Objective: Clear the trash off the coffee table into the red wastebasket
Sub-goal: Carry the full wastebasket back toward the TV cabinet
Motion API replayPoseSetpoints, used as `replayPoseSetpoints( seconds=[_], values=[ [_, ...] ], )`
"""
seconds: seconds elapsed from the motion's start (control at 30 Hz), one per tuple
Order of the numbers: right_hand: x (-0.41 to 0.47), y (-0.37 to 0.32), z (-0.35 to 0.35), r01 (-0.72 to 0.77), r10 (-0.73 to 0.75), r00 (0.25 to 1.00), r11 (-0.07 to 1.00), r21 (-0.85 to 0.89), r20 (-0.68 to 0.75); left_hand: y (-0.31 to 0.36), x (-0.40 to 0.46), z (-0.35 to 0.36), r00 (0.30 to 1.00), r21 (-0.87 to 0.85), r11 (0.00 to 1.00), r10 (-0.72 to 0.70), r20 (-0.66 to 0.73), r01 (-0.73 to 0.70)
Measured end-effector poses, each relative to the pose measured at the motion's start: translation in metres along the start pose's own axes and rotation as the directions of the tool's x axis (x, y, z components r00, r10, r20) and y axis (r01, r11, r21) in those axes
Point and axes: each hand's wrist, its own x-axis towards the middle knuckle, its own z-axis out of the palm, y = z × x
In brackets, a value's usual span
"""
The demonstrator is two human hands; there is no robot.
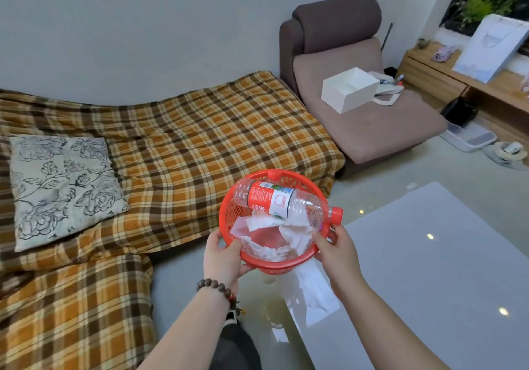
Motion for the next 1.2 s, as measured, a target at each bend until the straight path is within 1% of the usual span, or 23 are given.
replayPoseSetpoints(
  seconds=[0.17,0.27,0.37,0.47,0.63,0.73,0.87,1.07,1.2],
  values=[
    [0.056,0.000,0.045,-0.017,0.019,0.999,0.999,0.033,-0.049,0.030,0.076,0.006,0.999,0.025,0.999,-0.034,0.035,0.033],
    [0.100,-0.001,0.084,-0.032,0.038,0.994,0.998,0.060,-0.103,0.058,0.140,0.014,0.996,0.082,0.996,-0.043,0.080,0.037],
    [0.147,-0.007,0.124,-0.052,0.072,0.976,0.993,0.103,-0.205,0.095,0.206,0.027,0.986,0.176,0.984,-0.066,0.152,0.039],
    [0.182,-0.019,0.156,-0.066,0.110,0.949,0.986,0.153,-0.296,0.133,0.255,0.044,0.970,0.265,0.964,-0.071,0.231,0.007],
    [0.224,-0.042,0.185,-0.022,0.124,0.886,0.973,0.228,-0.447,0.181,0.309,0.083,0.925,0.325,0.946,-0.107,0.364,-0.018],
    [0.242,-0.055,0.184,-0.005,0.128,0.845,0.973,0.230,-0.519,0.194,0.325,0.111,0.895,0.348,0.937,-0.144,0.423,-0.013],
    [0.259,-0.066,0.169,0.033,0.108,0.788,0.976,0.216,-0.606,0.198,0.337,0.151,0.836,0.368,0.928,-0.156,0.526,-0.059],
    [0.281,-0.075,0.132,0.069,0.113,0.701,0.972,0.224,-0.704,0.189,0.352,0.218,0.755,0.413,0.909,-0.228,0.615,-0.063],
    [0.306,-0.080,0.094,0.086,0.121,0.652,0.969,0.231,-0.749,0.177,0.358,0.276,0.712,0.432,0.899,-0.257,0.654,-0.072]
  ],
)
